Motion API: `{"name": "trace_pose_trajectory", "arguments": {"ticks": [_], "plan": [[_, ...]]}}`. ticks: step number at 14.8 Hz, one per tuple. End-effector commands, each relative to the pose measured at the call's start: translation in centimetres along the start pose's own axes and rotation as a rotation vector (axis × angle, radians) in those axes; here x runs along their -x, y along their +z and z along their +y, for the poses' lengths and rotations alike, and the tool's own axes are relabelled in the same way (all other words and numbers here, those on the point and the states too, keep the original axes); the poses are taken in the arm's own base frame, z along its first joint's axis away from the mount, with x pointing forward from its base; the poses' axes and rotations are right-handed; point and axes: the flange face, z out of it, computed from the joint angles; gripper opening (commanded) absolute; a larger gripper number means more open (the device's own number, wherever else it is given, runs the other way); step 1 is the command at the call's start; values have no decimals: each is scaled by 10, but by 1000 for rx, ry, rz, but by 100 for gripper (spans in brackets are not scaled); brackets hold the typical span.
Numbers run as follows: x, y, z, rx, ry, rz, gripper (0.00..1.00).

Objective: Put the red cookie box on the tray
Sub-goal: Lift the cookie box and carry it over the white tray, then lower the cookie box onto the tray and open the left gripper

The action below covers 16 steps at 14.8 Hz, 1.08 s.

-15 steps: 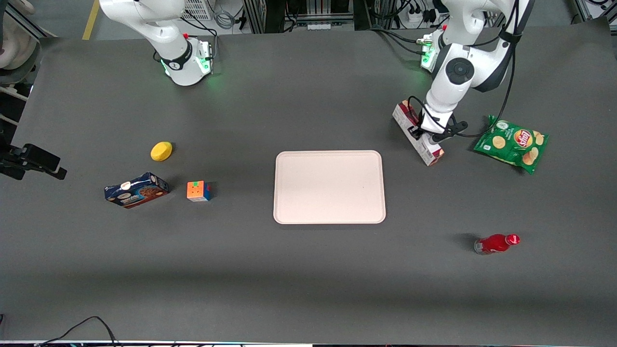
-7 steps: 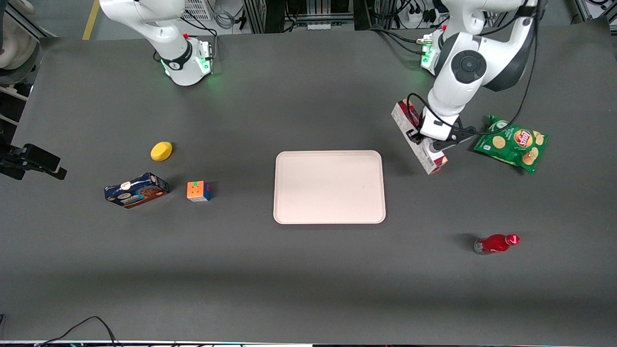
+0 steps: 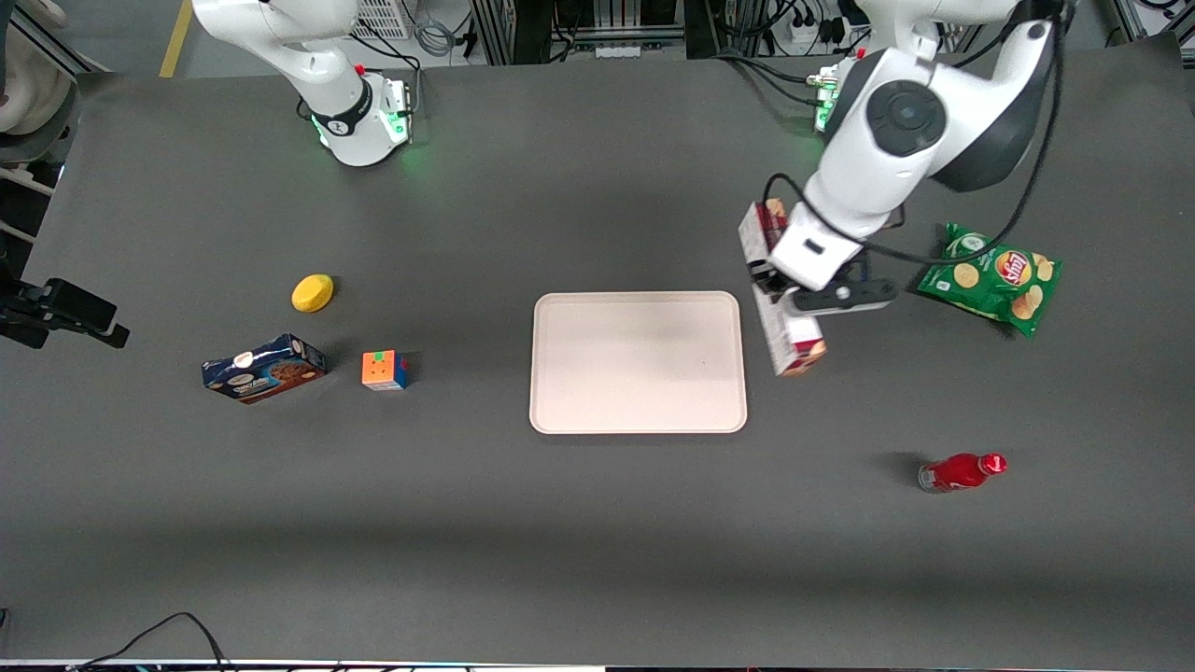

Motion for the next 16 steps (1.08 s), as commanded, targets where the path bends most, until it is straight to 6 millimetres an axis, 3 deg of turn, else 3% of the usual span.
{"name": "trace_pose_trajectory", "arguments": {"ticks": [1, 3, 5, 8, 12, 16], "plan": [[-32, 9, 61, -47, 229, -18, 0], [-29, 25, 88, -56, 289, -33, 0], [-13, 54, 110, -71, 323, -55, 0], [3, 87, 122, -131, 274, -36, 0], [-3, 143, 112, -93, 239, -2, 0], [-13, 175, 100, -95, 208, 21, 0]]}}
